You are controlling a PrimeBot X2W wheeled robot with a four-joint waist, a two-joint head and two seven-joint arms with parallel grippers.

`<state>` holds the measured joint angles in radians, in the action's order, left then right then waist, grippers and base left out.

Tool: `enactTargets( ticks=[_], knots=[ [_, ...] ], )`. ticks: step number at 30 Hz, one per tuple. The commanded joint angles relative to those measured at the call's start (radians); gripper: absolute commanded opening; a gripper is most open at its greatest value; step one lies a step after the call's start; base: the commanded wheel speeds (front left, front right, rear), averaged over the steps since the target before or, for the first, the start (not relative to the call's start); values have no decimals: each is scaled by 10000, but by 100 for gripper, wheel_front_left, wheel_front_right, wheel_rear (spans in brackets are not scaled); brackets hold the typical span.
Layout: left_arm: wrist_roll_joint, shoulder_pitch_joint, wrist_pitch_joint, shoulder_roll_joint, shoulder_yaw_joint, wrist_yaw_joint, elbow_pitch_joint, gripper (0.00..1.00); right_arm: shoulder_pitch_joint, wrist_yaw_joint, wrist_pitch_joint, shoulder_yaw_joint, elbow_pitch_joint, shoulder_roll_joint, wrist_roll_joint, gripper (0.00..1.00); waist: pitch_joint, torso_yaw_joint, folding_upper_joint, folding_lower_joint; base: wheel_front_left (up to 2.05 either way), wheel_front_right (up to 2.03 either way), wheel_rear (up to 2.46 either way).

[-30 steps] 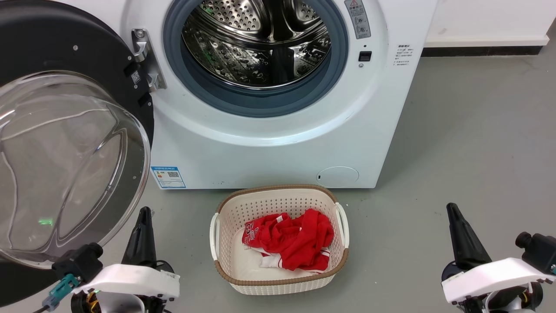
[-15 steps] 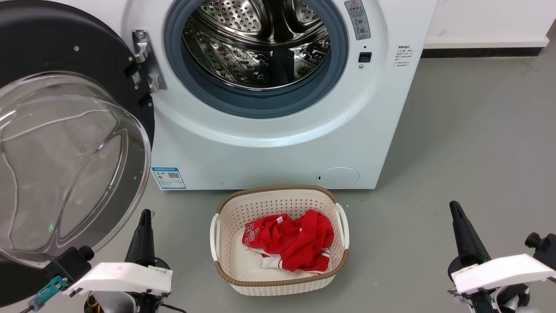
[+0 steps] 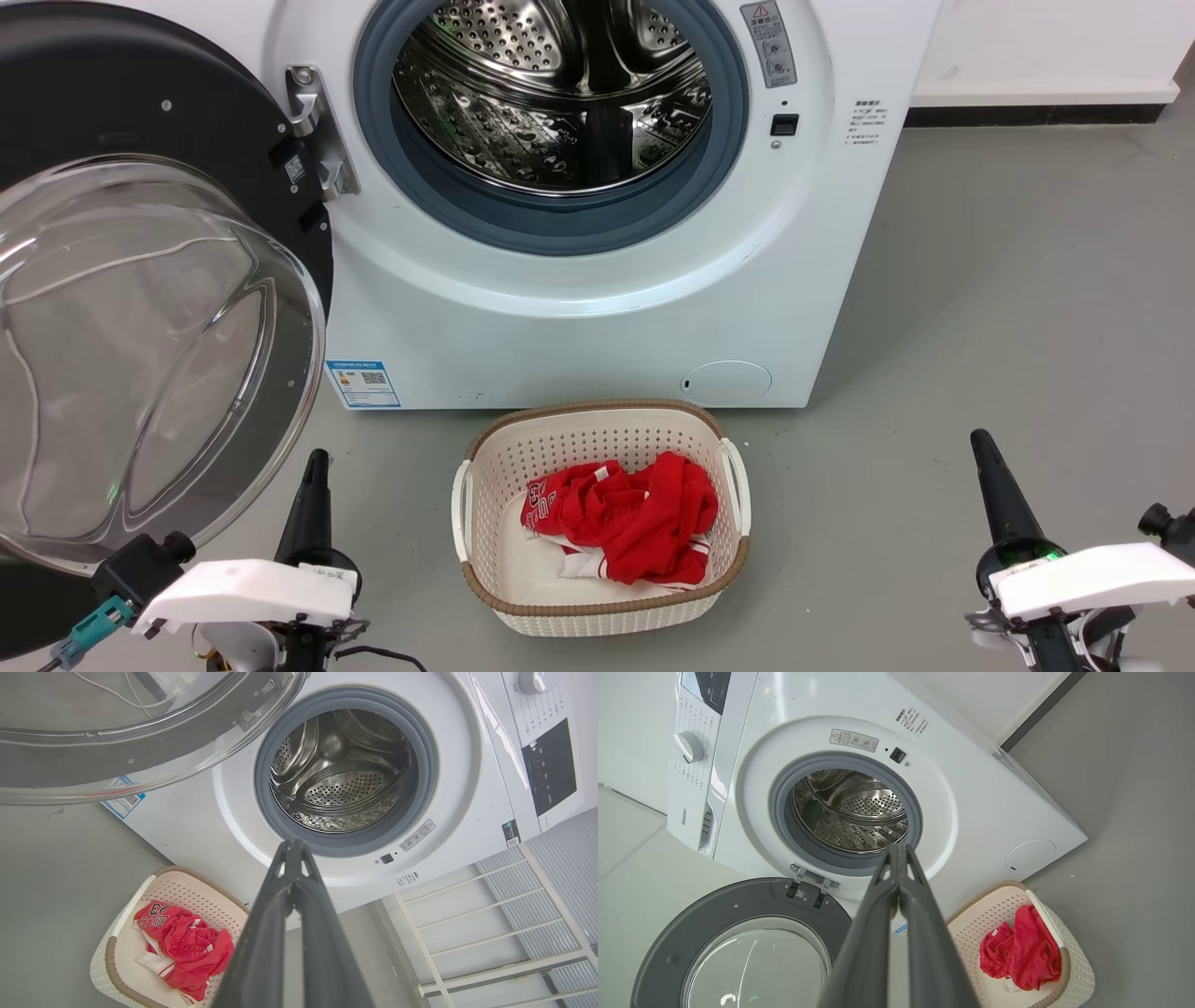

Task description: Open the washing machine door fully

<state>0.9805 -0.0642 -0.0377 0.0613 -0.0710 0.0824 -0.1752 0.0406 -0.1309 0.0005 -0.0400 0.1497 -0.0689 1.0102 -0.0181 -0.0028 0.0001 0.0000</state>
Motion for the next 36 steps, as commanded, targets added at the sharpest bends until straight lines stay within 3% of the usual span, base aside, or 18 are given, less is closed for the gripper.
enactTargets(
  ticks=[1,36],
  knots=[
    [391,-227,90,18,-54,88,31,0,264,0,49,-42,-20,-77,406,0,5,1,-1,0,0,0,0],
    [3830,-395,934,-57,-282,334,-399,0,521,2,547,-286,547,-54,3806,0,79,15,-1,0,0,0,0]
  ],
)
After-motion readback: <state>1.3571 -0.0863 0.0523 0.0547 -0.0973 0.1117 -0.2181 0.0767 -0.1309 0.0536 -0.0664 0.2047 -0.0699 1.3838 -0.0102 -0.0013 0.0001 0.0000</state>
